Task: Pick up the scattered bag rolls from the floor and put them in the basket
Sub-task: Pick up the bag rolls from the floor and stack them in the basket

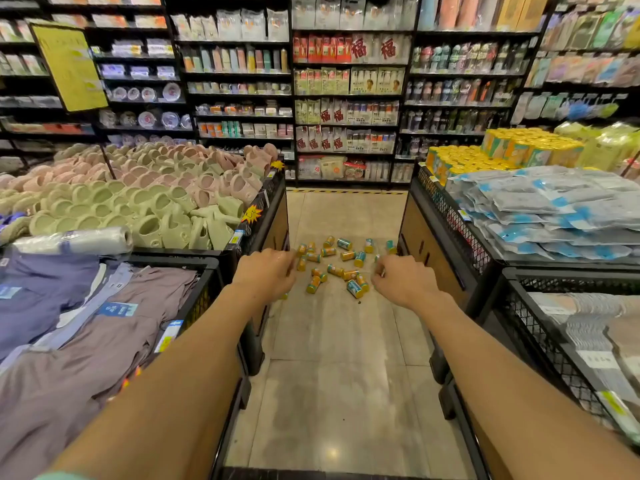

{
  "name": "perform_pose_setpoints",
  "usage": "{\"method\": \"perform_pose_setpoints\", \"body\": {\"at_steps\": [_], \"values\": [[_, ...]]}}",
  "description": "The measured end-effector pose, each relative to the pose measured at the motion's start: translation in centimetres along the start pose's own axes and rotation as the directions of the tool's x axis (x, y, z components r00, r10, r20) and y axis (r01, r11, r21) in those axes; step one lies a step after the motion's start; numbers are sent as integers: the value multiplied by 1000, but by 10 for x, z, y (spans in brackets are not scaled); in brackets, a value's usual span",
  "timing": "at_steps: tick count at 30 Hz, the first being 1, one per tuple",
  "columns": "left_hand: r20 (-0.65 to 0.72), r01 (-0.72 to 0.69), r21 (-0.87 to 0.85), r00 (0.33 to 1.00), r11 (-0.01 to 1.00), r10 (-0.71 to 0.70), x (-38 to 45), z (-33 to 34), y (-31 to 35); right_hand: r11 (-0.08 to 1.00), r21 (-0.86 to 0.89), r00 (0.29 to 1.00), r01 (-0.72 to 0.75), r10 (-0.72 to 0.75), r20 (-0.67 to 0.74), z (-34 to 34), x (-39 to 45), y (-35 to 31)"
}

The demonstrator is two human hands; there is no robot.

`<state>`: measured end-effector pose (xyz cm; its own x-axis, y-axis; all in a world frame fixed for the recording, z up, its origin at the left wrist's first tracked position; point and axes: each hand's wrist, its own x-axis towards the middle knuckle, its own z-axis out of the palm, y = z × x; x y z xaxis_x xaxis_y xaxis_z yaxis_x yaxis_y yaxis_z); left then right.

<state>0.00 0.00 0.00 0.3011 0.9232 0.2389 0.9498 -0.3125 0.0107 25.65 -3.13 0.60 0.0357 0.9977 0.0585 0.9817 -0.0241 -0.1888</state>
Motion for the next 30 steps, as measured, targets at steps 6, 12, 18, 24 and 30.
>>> {"method": "perform_pose_setpoints", "body": {"at_steps": [6,12,18,24,30], "values": [[90,10,-16,996,1000,-9,55,35,-16,999,14,999,-33,32,41,28,56,6],[111,25,-105,994,994,-13,134,82,-60,998,4,994,-67,66,83,48,142,-5],[133,28,-136,991,990,-10,222,121,-113,992,47,986,-120,113,124,57,233,-27],[161,27,-183,987,983,3,292,156,-137,987,46,980,-151,143,137,78,317,-30],[209,78,-163,977,984,-43,372,191,-158,983,43,974,-178,170,152,103,410,-11]]}}
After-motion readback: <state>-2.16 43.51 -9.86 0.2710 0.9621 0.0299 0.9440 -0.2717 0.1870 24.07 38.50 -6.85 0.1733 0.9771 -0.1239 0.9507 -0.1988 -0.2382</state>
